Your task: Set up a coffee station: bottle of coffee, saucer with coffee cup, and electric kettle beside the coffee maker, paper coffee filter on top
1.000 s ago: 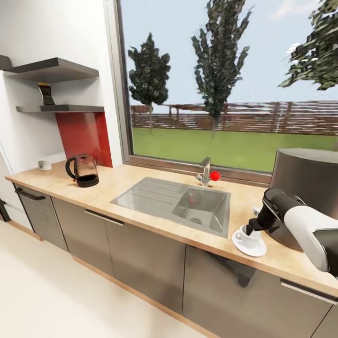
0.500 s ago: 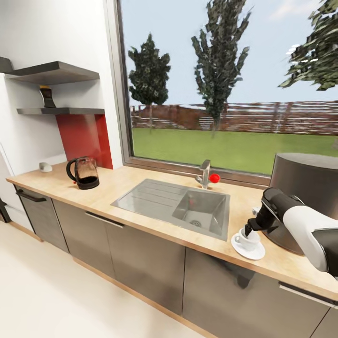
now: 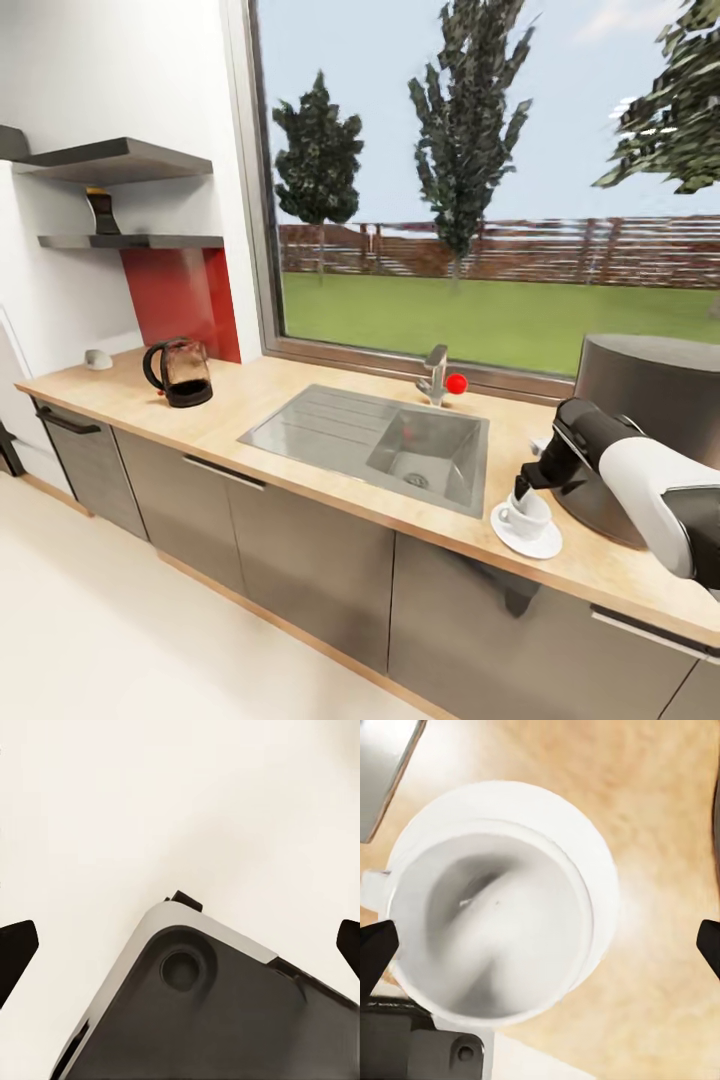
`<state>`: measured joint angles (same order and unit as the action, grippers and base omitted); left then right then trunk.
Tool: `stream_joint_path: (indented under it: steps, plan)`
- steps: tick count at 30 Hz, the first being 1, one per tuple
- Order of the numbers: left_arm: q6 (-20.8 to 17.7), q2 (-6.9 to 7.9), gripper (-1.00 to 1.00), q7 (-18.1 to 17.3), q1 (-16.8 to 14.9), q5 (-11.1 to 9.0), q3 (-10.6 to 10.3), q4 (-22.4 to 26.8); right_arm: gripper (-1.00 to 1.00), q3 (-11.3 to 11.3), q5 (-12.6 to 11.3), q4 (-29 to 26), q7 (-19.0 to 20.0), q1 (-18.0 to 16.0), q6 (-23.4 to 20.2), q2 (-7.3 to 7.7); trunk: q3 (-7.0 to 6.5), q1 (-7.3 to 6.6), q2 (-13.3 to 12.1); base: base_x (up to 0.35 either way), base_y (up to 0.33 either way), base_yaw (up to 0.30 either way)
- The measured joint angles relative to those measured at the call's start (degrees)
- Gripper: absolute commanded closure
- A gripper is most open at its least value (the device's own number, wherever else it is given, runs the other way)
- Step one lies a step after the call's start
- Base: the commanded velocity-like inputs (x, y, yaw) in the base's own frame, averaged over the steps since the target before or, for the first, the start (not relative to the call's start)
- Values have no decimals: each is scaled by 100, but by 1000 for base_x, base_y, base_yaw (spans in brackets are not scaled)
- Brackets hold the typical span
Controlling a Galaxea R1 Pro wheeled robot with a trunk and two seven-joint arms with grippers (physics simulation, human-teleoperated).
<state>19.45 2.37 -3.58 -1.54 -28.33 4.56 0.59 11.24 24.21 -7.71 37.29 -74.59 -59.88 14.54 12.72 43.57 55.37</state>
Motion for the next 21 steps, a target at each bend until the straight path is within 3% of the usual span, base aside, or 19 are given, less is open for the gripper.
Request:
stream_joint_path:
  steps: [4, 16, 21]
  plan:
    - [0, 0, -100, 0, 0, 0, 0, 1, -100, -59, 15, -57, 158, 0, 1, 2, -72, -88, -161, 0, 0, 0]
    - [8, 0, -100, 0, 0, 0, 0, 0, -100, -80, -193, -1315, 618, 1, -3, -20, -288, -352, -642, 0, 0, 0]
    - [22, 0, -100, 0, 0, 0, 0, -1, -100, -73, -202, -1461, 641, 1, -4, -124, -378, -462, -844, 0, 0, 0]
